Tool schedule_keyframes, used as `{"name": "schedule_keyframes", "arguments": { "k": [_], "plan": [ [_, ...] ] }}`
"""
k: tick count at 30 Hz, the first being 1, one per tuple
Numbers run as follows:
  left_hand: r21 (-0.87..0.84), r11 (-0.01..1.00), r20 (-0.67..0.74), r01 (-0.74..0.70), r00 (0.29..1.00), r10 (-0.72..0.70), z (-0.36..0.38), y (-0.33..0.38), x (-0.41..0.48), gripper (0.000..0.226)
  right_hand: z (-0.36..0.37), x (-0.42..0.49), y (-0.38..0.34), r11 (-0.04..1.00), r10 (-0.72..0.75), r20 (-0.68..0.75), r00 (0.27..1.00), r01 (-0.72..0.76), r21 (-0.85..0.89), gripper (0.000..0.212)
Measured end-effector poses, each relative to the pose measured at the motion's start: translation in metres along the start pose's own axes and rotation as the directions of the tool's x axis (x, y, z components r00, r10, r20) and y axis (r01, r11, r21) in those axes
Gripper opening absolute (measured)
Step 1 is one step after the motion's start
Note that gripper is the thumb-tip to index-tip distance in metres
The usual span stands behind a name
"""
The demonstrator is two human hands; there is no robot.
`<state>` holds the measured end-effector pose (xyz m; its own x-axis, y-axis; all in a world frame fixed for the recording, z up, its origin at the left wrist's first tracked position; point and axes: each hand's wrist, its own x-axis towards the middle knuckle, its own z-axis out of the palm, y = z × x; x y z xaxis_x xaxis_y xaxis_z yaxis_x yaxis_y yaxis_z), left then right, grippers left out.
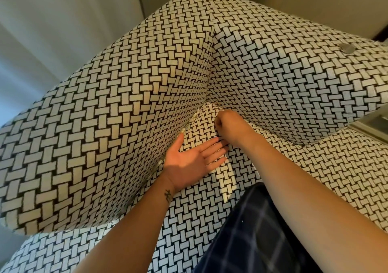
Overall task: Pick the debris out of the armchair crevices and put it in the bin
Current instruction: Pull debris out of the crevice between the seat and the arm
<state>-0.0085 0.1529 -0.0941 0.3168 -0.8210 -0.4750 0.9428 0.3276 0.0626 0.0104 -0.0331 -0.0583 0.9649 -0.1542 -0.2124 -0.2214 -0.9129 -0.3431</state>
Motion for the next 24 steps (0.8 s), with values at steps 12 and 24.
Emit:
{"name": "schedule_keyframes", "arguments": {
  "k": [12,24],
  "plan": [
    [0.009,1.000,-0.021,0.015,1.000,-0.015,-0.004,-0.001,-0.003,0.069,-0.030,-0.051,-0.041,0.844,-0.186,0.363,0.913,-0.041,0.535,0.023],
    [0.049,0.994,-0.163,-0.094,0.982,0.101,0.007,-0.005,-0.004,0.054,-0.012,-0.004,-0.034,0.944,-0.055,-0.018,0.998,0.058,0.324,0.029]
  ]
}}
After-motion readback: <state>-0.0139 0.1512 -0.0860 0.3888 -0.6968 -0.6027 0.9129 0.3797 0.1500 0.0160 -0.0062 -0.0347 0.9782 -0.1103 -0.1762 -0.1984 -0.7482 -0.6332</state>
